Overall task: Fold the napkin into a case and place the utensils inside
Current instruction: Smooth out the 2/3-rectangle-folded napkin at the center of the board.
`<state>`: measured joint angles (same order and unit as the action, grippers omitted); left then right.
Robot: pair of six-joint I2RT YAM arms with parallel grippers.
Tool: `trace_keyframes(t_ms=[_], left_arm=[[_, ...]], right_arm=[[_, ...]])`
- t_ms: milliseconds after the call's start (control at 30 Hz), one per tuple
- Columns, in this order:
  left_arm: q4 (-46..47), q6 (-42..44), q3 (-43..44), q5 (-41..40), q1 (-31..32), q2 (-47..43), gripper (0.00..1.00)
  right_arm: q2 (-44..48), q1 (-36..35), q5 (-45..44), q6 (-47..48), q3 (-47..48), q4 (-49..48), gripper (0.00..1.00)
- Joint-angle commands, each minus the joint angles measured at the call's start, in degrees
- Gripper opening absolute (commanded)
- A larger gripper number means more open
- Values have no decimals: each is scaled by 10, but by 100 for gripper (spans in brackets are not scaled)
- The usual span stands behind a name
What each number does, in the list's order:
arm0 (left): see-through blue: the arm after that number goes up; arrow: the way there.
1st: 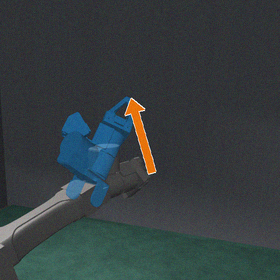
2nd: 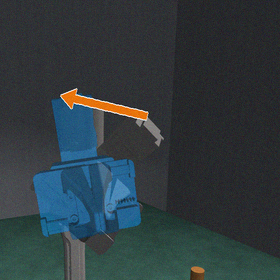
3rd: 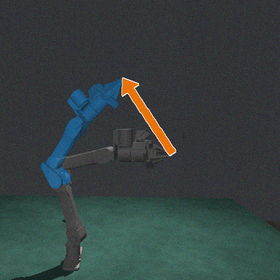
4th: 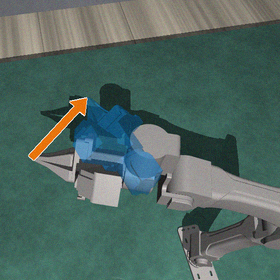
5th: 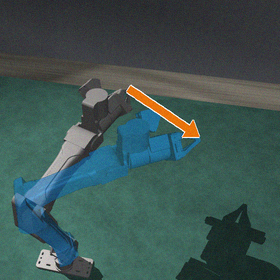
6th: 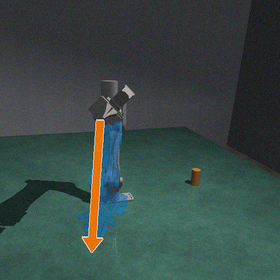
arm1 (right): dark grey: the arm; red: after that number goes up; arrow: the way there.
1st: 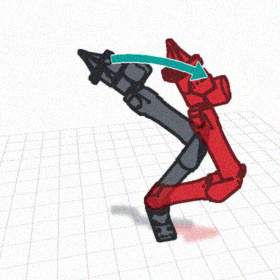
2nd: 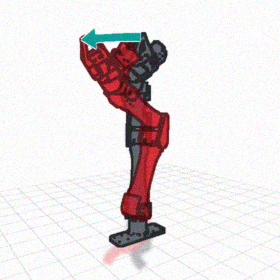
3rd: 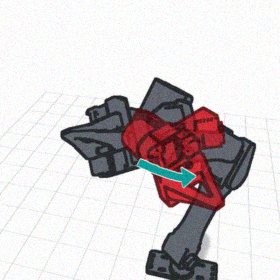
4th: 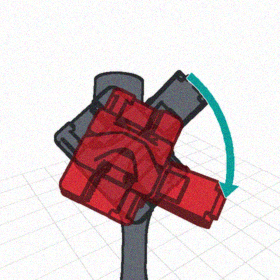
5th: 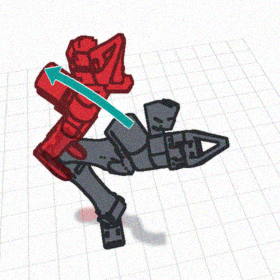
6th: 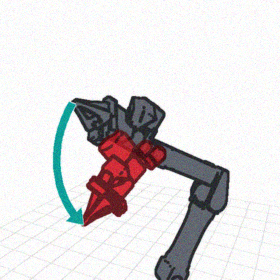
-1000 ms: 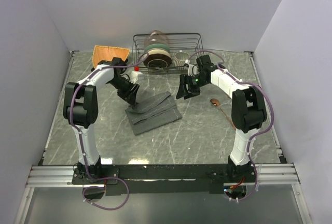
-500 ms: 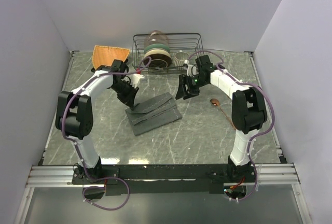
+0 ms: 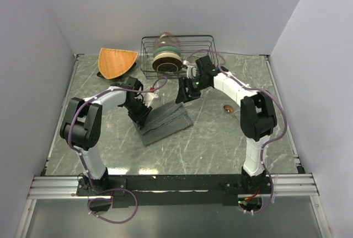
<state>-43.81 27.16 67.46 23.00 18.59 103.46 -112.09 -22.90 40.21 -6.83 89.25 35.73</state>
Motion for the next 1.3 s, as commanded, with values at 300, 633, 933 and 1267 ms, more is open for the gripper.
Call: trace_keyframes(t_ms=[300,633,933,1267], left_arm=[[49,27,-34,-2,2,-15,47],[52,59,-25,20,7,-79,50],[31,70,-34,31,38,-55,52],[81,69,-94,-37,69,-69,51]], right_arm=[[-86,-64,-34,-36,28,-102,59],[-110,-68,-66,-26,-4,-88,52],[-94,-69,-63,-27,-4,-82,51],[-83,-70,-54,-23,9,-62,52]])
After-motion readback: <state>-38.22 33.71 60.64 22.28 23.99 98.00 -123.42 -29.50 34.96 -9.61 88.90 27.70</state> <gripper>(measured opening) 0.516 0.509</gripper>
